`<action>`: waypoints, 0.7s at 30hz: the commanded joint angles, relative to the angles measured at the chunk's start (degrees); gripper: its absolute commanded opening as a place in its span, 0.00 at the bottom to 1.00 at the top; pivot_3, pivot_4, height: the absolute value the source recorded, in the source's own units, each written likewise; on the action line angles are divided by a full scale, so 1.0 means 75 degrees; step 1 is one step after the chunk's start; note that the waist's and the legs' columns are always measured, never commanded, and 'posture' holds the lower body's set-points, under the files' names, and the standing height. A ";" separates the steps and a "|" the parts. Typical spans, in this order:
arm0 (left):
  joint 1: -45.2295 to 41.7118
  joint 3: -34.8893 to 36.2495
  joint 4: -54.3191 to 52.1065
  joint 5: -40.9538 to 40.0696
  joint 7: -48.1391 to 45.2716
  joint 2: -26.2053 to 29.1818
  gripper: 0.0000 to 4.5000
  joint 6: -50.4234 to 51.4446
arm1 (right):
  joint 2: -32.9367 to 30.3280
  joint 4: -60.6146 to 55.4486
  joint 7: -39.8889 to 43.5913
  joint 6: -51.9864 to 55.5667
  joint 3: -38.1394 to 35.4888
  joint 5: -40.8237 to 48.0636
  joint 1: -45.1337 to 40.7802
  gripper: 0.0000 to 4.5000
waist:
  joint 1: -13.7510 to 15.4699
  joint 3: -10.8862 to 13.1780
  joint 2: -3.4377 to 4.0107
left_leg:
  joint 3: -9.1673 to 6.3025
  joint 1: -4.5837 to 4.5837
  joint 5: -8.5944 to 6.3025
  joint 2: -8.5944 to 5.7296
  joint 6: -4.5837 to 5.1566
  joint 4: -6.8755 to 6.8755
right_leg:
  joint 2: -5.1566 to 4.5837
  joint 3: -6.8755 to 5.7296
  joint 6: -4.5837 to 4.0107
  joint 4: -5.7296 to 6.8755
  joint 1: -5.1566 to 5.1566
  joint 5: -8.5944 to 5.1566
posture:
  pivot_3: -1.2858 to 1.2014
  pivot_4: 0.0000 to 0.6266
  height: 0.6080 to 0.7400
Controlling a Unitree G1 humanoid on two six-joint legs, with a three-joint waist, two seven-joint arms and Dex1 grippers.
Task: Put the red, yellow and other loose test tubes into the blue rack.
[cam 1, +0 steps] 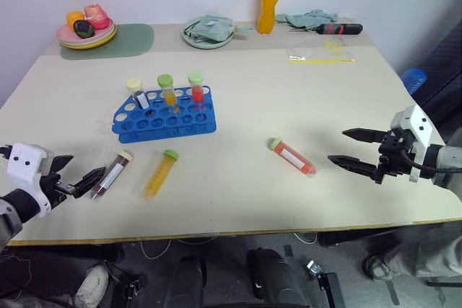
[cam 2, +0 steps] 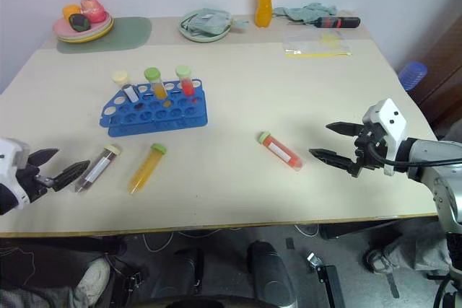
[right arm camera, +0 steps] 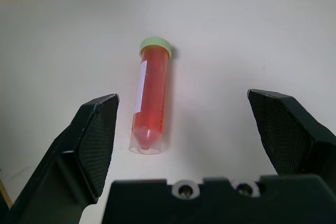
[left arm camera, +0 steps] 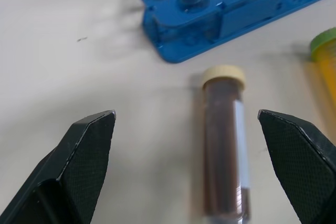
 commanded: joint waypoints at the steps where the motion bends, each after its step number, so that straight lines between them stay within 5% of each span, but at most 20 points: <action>1: 0.0010 0.0156 -0.0194 -0.0046 0.0077 -0.0051 1.00 -0.0043 | -0.0102 -0.0151 -0.0036 -0.0003 0.0049 -0.0021 -0.0245 0.97 | -0.0018 0.0000 0.0000 | 0.0000 0.0001 0.0000 0.0001 0.0000 0.0000 | 0.0001 0.0000 0.0000 0.0000 0.0000 0.0000 | 0.52 0.24 1.00; 12: -0.0608 -0.0478 -0.0818 -0.0547 0.0039 -0.0240 1.00 0.0189 | -0.0017 -0.0873 -0.0785 0.0896 0.0640 -0.0020 -0.0921 0.97 | 0.0015 0.0000 0.0000 | 0.0000 -0.0001 0.0000 -0.0001 0.0000 0.0001 | -0.0001 0.0000 0.0001 0.0001 0.0000 0.0001 | 0.52 0.24 1.00; 18: -0.1530 -0.2808 -0.1822 -0.0713 -0.0733 -0.0149 1.00 0.0358 | -0.0827 -0.2060 -0.1398 0.3116 0.2024 -0.0315 -0.1761 0.97 | 0.0020 0.0004 0.0011 | 0.0001 -0.0002 0.0000 -0.0004 0.0000 0.0004 | -0.0004 0.0001 0.0002 0.0003 0.0000 0.0002 | 0.52 0.24 1.00; 21: -0.1975 -0.4158 -0.1914 -0.0114 -0.1110 -0.0066 1.00 0.0042 | -0.0332 -0.1691 -0.2145 0.5407 0.2943 -0.0288 -0.3244 0.97 | -0.0059 0.0003 0.0010 | 0.0002 0.0003 0.0000 -0.0002 -0.0001 0.0005 | 0.0002 0.0009 -0.0001 0.0005 -0.0002 0.0003 | 0.52 0.24 1.00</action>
